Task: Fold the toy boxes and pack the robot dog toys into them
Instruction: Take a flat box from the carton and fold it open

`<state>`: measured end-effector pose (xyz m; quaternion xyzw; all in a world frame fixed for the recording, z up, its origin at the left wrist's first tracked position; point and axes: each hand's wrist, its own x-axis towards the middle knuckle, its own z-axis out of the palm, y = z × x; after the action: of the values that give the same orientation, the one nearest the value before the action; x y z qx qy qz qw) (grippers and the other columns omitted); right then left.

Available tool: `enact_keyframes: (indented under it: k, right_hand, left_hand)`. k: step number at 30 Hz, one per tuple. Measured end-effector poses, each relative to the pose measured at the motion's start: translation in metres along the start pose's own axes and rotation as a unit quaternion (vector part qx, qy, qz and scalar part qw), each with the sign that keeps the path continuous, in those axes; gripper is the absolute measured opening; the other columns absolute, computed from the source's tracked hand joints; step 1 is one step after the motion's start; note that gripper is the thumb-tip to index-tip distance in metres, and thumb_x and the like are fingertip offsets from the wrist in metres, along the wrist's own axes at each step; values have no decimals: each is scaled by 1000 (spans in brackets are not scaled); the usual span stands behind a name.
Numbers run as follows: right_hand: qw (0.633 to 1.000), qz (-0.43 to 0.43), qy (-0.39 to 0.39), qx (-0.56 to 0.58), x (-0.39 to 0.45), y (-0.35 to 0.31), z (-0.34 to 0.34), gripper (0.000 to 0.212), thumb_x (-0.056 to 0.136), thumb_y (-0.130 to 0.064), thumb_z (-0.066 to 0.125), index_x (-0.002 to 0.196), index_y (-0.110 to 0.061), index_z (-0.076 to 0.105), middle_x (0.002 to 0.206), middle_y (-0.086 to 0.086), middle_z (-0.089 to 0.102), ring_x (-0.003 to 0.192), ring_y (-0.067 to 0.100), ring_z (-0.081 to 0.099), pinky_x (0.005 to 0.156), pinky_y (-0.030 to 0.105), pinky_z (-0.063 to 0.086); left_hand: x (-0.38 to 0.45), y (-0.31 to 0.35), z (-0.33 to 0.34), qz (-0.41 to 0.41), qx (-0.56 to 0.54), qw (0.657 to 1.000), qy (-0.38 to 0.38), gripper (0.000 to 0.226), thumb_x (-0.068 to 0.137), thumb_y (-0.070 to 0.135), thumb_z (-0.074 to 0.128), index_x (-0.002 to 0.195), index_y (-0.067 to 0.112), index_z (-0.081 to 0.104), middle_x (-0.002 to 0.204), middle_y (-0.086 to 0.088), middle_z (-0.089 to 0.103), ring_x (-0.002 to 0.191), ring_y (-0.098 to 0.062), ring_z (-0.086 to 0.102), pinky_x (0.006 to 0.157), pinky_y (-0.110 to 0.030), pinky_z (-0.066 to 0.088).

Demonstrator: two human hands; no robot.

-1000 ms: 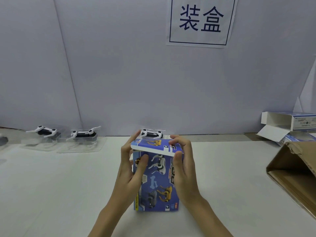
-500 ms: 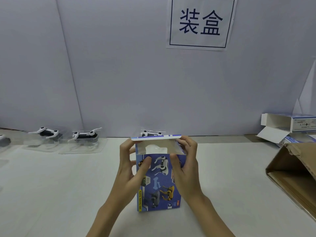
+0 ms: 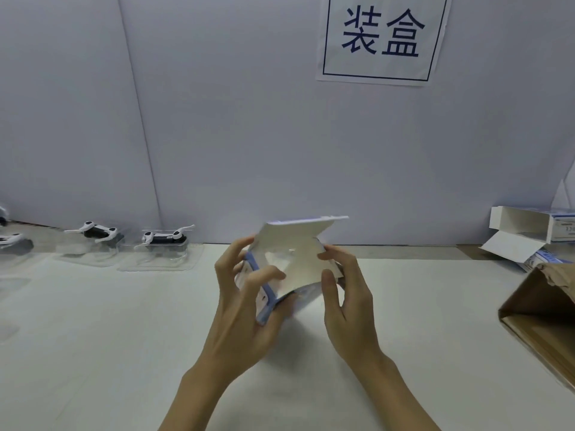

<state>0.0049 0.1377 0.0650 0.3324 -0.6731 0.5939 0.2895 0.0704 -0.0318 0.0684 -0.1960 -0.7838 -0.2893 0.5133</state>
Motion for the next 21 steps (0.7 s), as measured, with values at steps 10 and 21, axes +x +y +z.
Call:
enact_keyframes:
  k: [10, 21]
  right_hand:
    - [939, 314, -82, -111, -5, 46, -1, 33, 92, 11, 50, 111, -9, 68, 111, 6, 76, 96, 24, 70, 74, 27, 56]
    - [972, 107, -26, -207, -1, 18, 26, 37, 94, 15, 49, 94, -19, 65, 103, -2, 59, 98, 22, 61, 75, 37, 48]
  left_hand:
    - [-20, -24, 13, 70, 152, 977, -131, 28, 97, 43, 71, 78, 23, 69, 133, 1, 64, 126, -21, 59, 103, -57, 43]
    - [-48, -41, 16, -8, 201, 955, -218, 17, 91, 25, 69, 107, 26, 72, 153, 1, 51, 144, -21, 46, 118, -57, 36]
